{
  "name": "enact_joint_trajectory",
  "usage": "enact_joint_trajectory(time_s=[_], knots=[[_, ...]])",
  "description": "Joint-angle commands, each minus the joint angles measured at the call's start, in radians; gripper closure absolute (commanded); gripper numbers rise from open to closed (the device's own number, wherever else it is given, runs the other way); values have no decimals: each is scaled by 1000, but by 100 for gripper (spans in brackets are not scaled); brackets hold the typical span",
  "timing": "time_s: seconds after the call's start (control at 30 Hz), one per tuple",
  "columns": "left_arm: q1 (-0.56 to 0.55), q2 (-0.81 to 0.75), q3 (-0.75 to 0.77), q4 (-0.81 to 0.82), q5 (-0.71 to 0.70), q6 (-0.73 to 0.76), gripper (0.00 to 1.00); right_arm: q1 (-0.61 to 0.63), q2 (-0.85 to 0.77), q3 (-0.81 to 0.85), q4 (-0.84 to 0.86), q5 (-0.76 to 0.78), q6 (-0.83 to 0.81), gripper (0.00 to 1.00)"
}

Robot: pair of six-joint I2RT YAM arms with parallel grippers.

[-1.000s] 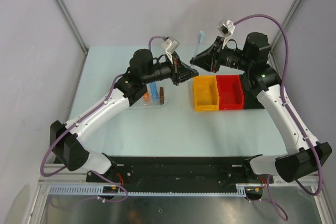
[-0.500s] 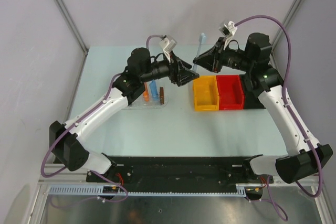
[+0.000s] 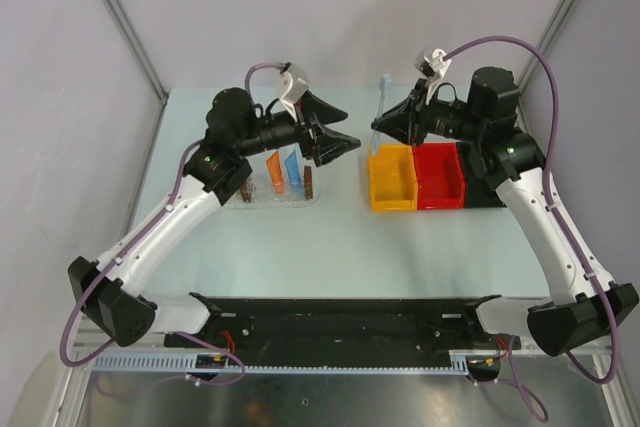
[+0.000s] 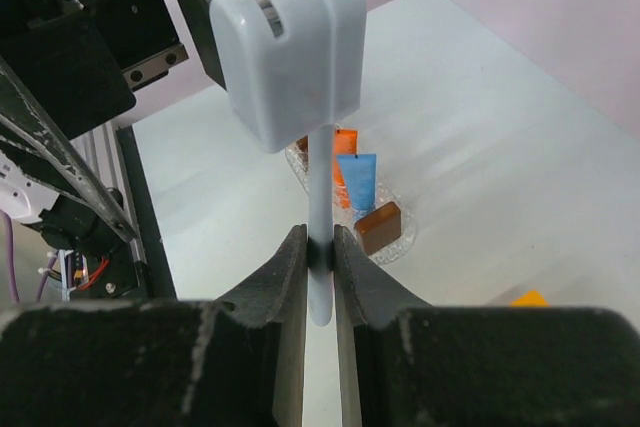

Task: Prepare toiletry sets of a toothbrush and toothpaste on the tray

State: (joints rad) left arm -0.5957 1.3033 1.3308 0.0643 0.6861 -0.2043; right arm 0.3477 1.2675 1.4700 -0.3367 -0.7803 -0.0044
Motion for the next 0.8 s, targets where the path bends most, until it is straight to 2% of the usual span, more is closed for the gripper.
enact_joint_trajectory(time_s=[0.0,0.57,0.7,0.77], knots=[[7,7,71,8,87,54,23,14,-10,4,-19,-53,-46,100],[5,160,223,8,162,31,27,68,24,4,-59,-106,-103,100],[5,169,231,8,167,26,35,73,29,4,-59,-103,-106,100],[4,171,231,8,168,26,43,74,29,4,-64,-102,-111,100]])
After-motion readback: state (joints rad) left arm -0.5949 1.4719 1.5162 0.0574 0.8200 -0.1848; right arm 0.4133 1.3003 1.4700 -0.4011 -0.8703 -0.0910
